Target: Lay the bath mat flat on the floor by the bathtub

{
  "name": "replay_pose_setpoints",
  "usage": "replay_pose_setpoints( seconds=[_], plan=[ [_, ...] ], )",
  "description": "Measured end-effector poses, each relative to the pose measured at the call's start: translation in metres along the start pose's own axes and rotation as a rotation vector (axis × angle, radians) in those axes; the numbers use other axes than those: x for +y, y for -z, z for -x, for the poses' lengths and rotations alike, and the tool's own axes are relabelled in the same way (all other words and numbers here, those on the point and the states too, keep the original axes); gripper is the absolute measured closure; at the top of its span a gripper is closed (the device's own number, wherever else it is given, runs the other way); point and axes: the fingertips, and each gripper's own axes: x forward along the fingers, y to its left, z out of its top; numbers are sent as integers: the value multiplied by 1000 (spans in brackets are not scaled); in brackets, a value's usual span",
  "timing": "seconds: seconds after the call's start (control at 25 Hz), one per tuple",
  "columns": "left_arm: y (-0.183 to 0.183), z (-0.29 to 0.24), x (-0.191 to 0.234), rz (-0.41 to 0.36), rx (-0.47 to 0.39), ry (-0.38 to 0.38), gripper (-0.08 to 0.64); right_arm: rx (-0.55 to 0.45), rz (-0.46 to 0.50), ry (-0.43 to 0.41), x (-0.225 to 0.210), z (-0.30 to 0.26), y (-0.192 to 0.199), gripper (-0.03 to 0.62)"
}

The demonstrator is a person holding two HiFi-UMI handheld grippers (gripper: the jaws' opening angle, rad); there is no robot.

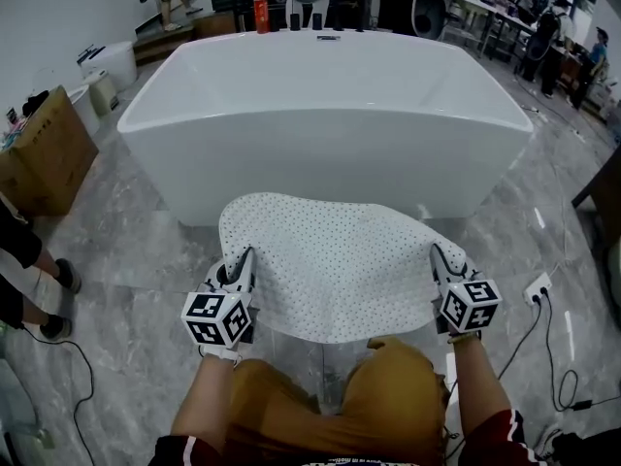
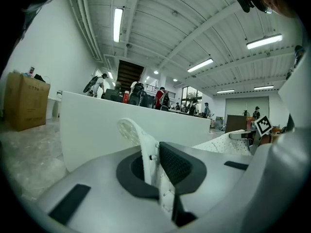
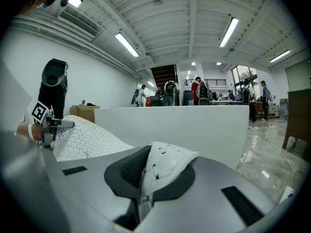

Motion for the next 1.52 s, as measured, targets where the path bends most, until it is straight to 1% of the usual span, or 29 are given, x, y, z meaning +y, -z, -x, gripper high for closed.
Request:
replay_pose_setpoints(
  seconds=[0.12, 0.36, 0.72, 0.92, 1.24, 1.52],
  plan=[
    [10, -9, 3, -5, 15, -7, 537, 7, 1, -3, -3, -11, 7, 560],
    [36, -26, 17, -7, 50, -64, 537, 43, -18, -25, -6, -44, 31, 560],
    [82, -75, 34, -45, 115, -118, 537, 107, -19, -52, -27, -106, 75, 560],
    [113, -93, 37, -39, 165, -143, 537, 140, -26, -59, -39, -127, 96, 560],
    [159, -122, 45, -54, 238, -173, 538, 197, -16, -71, -56, -161, 133, 560],
    [192, -140, 50, -61, 307, -200, 538, 240, -39, -81, -64, -187, 161, 560]
  ],
)
